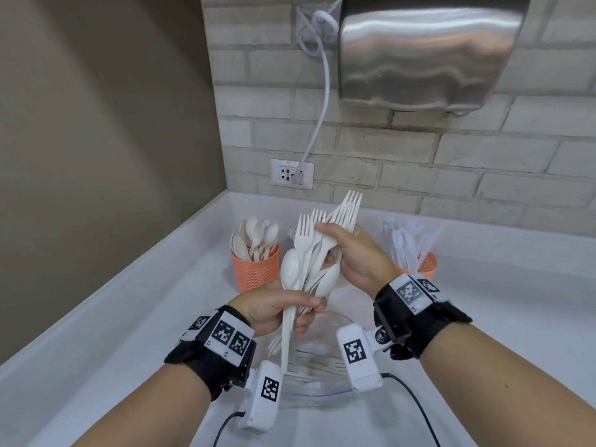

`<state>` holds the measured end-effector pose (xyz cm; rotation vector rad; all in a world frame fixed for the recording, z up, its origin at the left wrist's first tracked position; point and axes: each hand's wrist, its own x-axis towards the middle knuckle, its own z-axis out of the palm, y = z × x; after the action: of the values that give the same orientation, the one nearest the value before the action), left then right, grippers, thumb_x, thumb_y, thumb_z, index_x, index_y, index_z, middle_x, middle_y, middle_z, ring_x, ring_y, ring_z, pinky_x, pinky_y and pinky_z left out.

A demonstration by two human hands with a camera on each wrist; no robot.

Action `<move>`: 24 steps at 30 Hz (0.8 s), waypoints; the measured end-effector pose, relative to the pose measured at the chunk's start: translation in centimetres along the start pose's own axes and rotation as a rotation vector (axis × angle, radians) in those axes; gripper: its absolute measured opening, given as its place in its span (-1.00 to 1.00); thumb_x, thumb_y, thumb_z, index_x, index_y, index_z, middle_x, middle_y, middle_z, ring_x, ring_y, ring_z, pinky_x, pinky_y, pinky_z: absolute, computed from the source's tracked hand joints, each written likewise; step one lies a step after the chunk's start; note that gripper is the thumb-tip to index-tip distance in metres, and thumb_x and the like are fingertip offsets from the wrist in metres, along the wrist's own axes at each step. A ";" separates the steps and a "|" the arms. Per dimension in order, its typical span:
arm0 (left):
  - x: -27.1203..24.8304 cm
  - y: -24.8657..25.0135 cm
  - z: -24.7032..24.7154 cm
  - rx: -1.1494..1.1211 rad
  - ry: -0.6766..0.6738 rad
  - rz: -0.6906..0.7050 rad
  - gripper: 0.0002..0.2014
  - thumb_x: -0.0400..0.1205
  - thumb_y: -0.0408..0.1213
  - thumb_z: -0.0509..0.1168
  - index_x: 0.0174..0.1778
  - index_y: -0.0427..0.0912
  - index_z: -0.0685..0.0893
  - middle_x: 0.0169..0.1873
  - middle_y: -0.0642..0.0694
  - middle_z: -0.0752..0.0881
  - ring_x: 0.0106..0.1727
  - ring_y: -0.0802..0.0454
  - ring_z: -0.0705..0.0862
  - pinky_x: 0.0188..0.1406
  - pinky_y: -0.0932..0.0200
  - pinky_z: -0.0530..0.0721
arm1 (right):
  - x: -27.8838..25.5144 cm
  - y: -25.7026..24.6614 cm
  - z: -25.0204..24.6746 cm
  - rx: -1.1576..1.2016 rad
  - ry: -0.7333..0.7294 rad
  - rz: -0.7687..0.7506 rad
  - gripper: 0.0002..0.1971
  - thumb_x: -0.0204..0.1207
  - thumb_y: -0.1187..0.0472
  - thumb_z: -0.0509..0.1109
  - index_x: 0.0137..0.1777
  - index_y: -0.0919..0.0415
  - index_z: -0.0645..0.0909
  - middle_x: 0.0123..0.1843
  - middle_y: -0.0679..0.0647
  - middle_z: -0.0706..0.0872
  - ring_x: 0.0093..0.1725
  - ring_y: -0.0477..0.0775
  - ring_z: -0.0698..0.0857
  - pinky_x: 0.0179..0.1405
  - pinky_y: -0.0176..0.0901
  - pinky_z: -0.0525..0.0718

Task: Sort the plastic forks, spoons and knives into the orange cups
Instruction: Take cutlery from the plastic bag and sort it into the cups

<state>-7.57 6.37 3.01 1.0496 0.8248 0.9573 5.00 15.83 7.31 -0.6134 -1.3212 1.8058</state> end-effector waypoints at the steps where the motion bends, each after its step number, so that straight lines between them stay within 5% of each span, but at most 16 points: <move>1: -0.1 0.0 -0.1 0.007 0.000 -0.009 -0.92 0.46 -0.36 0.34 -0.18 -0.24 0.60 -0.39 -0.01 0.61 -0.56 0.19 0.48 -0.52 0.33 0.48 | 0.1 -0.1 0.0 0.042 0.012 -0.007 -0.89 0.57 0.34 0.31 -0.16 0.32 0.62 -0.42 0.07 0.77 -0.45 -0.04 0.73 -0.45 -0.25 0.72; 6: -0.1 0.2 -0.5 0.061 -0.020 -0.022 -0.98 0.56 -0.40 0.25 -0.16 -0.27 0.58 -0.37 0.00 0.62 -0.57 0.22 0.44 -0.56 0.37 0.43 | 0.5 -0.6 0.2 0.169 -0.117 0.075 -0.82 0.61 0.28 0.25 0.04 0.39 0.61 -0.14 0.21 0.81 -0.20 0.11 0.82 -0.17 -0.07 0.81; 10: -0.4 0.4 -0.9 0.039 -0.048 -0.011 -0.87 0.44 -0.20 0.47 -0.21 -0.15 0.70 -0.38 0.05 0.63 -0.55 0.24 0.43 -0.54 0.40 0.39 | 0.9 -1.2 0.4 0.166 -0.165 0.105 -0.88 0.62 0.25 0.24 -0.05 0.30 0.56 -0.30 0.13 0.82 -0.36 -0.02 0.79 -0.31 -0.20 0.78; 14: -0.6 0.9 -1.7 -0.076 -0.045 -0.013 -0.71 0.41 -0.15 0.51 -0.09 -0.19 0.60 -0.37 -0.01 0.59 -0.57 0.24 0.39 -0.59 0.41 0.37 | 1.5 -1.0 1.2 0.180 -0.136 0.116 -0.53 0.60 -0.17 0.08 -0.08 0.24 0.56 -0.36 0.09 0.78 -0.39 -0.04 0.76 -0.30 -0.22 0.77; 16: -0.7 1.0 -2.0 -0.157 -0.046 -0.015 -0.66 0.42 -0.18 0.51 -0.02 -0.21 0.55 -0.37 -0.02 0.57 -0.57 0.25 0.39 -0.61 0.41 0.40 | 1.6 -0.4 1.5 0.213 -0.178 0.137 -0.43 0.44 -0.31 0.13 -0.12 0.25 0.60 -0.36 0.09 0.76 -0.36 -0.03 0.76 -0.28 -0.20 0.77; 19: -0.8 1.0 -2.2 -0.176 -0.052 -0.025 -0.66 0.42 -0.19 0.51 -0.02 -0.20 0.55 -0.39 -0.02 0.57 -0.58 0.25 0.40 -0.62 0.42 0.41 | 1.7 0.8 1.6 0.214 -0.202 0.106 -0.66 0.28 0.07 0.51 -0.02 0.23 0.57 -0.38 0.09 0.73 -0.37 0.02 0.75 -0.30 -0.14 0.77; 21: -0.8 1.0 -2.3 -0.147 -0.049 -0.028 -0.65 0.40 -0.17 0.52 -0.05 -0.20 0.54 -0.40 -0.01 0.58 -0.59 0.27 0.40 -0.63 0.43 0.40 | 2.1 1.0 1.7 0.220 -0.149 0.081 -0.73 0.44 0.36 0.41 0.12 0.19 0.51 -0.43 0.07 0.68 -0.44 0.01 0.72 -0.36 -0.13 0.77; 24: -1.0 1.2 -3.0 -0.137 -0.013 -0.029 -0.64 0.41 -0.17 0.52 -0.05 -0.21 0.51 -0.42 0.01 0.57 -0.61 0.28 0.38 -0.64 0.44 0.40 | 3.2 -0.5 1.7 0.269 -0.049 -0.064 -0.85 0.57 0.41 0.27 0.08 0.23 0.43 -0.46 0.08 0.56 -0.51 0.00 0.63 -0.43 -0.10 0.73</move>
<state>-10.93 6.68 3.32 0.9227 0.7518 0.9675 2.05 17.64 8.58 -0.3786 -1.0913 1.9136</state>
